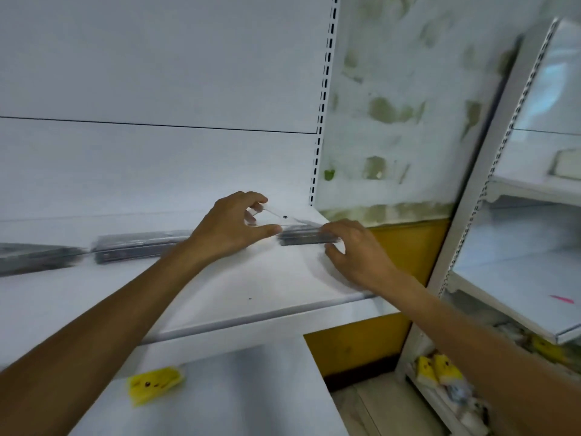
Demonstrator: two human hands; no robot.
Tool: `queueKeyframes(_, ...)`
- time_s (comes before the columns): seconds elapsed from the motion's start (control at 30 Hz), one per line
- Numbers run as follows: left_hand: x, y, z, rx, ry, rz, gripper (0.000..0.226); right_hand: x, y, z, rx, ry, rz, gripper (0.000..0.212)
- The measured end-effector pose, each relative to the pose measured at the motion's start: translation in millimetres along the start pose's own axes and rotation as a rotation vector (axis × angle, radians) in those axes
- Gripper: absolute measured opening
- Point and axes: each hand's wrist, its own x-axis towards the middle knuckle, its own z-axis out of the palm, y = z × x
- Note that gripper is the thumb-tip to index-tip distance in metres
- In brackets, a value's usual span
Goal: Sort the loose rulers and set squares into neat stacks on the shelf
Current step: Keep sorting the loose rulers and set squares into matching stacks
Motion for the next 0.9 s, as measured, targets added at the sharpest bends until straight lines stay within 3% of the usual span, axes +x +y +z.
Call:
queueKeyframes(0.23,37,20,42,-0.03,0.045,-0.078,0.054,-17,-2,23,0.05,-0.104,-0.175,0.027)
queueKeyframes(0.9,66,9,103,0.085,-0.106,-0.188,0.06,-19,8,27,0.125,-0.071,-0.227,0.028)
